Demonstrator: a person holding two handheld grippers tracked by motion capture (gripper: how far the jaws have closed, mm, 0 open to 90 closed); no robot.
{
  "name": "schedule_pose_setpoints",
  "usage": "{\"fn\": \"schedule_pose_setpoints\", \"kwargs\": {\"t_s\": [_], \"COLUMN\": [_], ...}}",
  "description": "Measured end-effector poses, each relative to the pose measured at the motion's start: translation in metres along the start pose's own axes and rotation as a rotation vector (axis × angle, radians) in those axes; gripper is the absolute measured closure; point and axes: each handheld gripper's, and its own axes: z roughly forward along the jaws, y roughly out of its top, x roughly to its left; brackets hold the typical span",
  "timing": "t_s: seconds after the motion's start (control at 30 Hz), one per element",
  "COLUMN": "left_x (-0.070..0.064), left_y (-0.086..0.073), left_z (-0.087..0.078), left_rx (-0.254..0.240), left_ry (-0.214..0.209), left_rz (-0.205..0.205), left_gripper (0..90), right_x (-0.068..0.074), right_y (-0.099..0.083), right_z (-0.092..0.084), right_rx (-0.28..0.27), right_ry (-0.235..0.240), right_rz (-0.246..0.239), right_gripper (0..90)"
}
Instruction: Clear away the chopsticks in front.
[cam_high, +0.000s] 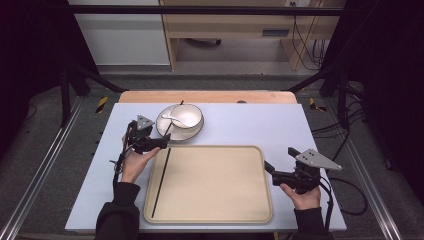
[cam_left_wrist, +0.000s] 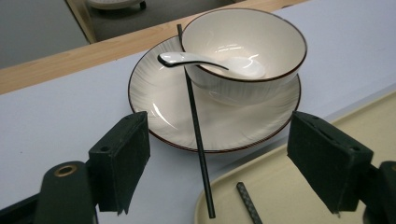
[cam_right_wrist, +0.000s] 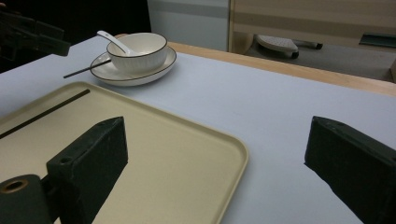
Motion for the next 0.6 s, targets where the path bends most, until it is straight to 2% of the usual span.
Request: {"fn": "schedule_pose_setpoints", "kwargs": {"t_s": [0.37, 0.43, 0.5, 0.6], "left_x": [0.007, 0.009, 0.009, 0.011], "left_y": [0.008, 0.010, 0.011, 0.012], "left_z": [0.027, 0.035, 0.037, 0.045], "left_rx": [0.068, 0.093, 0.096, 0.104], "left_ry": [0.027, 0.031, 0.033, 0.039], "left_rz": [0.039, 0.044, 0.046, 0.043], "left_gripper": [27.5, 28.6, 30.0, 38.0], "right_x": [-0.001, -0.001, -0.001, -0.001], "right_y": [0.000, 0.000, 0.000, 0.000], "right_z": [0.001, 0.001, 0.001, 0.002], "right_rx": [0.003, 0.005, 0.005, 0.006], "right_ry": [-0.002, -0.002, -0.001, -0.002], "right_rz": [-0.002, -0.002, -0.001, -0.003], "right_gripper": [6.0, 6.1, 6.1, 6.1]}}
